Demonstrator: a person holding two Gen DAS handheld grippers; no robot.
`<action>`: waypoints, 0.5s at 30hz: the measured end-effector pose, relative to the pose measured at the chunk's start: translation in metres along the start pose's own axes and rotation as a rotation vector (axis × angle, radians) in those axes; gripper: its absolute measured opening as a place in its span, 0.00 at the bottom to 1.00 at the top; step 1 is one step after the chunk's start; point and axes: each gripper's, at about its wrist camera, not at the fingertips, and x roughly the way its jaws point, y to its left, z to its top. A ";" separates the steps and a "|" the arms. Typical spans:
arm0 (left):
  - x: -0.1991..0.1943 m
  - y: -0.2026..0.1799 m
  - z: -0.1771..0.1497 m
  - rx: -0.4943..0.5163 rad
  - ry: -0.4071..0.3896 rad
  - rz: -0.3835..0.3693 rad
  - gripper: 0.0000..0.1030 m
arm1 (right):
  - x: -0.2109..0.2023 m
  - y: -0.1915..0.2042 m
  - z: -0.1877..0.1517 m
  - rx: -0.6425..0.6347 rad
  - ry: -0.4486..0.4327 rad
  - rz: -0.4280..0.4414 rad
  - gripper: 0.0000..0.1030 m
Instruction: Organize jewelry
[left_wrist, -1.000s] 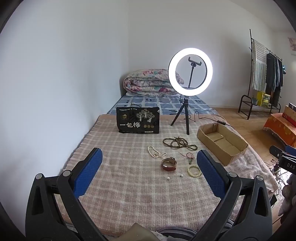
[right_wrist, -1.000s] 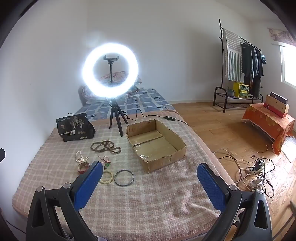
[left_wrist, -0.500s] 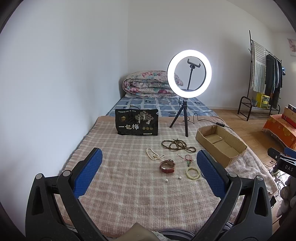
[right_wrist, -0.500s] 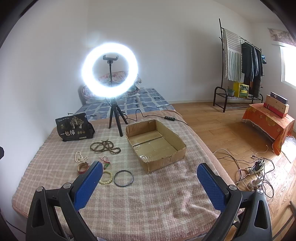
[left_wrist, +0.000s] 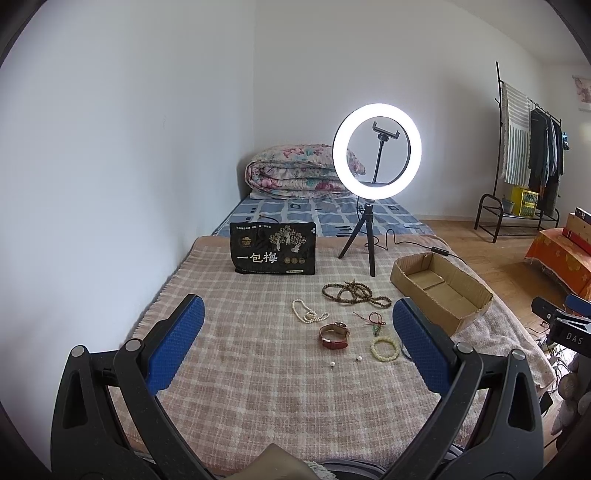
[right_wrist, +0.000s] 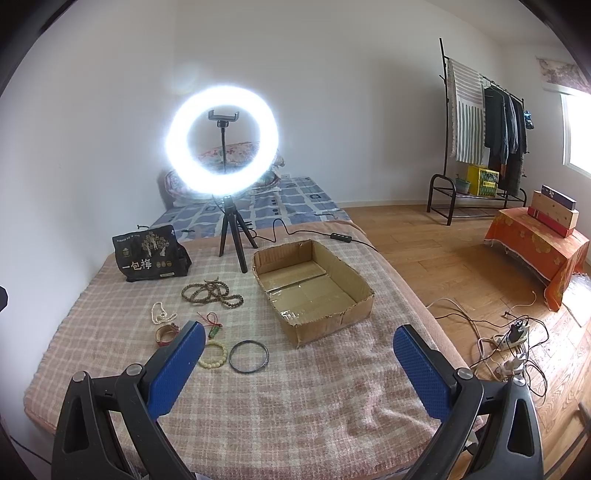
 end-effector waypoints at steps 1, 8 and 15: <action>0.000 0.000 0.000 -0.001 0.000 -0.002 1.00 | 0.000 0.000 0.000 -0.001 0.000 0.001 1.00; -0.001 -0.001 -0.001 0.000 -0.001 0.001 1.00 | 0.001 0.001 0.000 -0.002 0.000 0.000 1.00; -0.001 -0.002 -0.001 0.000 -0.002 0.001 1.00 | 0.001 0.001 -0.001 -0.004 0.001 0.002 1.00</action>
